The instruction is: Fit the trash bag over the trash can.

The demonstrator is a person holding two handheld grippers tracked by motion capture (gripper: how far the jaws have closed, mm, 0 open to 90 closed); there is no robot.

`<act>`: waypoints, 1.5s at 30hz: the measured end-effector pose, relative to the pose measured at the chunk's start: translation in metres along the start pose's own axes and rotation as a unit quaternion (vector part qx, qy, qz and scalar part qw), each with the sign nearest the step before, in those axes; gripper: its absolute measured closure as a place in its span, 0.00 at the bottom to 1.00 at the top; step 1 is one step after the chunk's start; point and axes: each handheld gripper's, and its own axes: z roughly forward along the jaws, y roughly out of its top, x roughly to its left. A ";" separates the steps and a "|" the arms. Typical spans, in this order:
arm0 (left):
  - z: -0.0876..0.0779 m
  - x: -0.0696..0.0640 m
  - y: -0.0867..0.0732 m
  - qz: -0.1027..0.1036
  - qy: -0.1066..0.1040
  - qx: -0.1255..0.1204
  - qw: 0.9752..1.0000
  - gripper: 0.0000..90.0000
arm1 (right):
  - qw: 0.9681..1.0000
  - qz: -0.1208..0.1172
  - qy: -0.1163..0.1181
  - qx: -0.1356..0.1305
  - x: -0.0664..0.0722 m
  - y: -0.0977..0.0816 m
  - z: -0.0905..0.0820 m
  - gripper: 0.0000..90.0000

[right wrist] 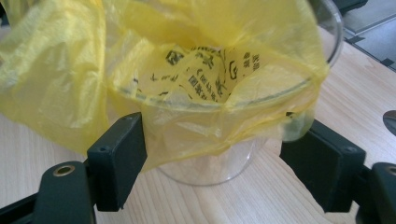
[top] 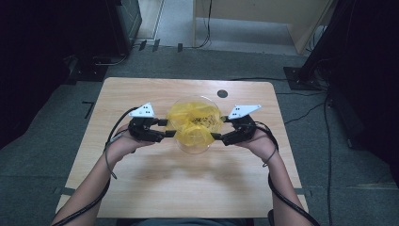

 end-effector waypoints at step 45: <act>-0.030 -0.009 0.027 0.015 0.005 -0.050 0.999 0.62 | 0.998 0.009 -0.007 -0.065 -0.006 0.014 -0.038 0.36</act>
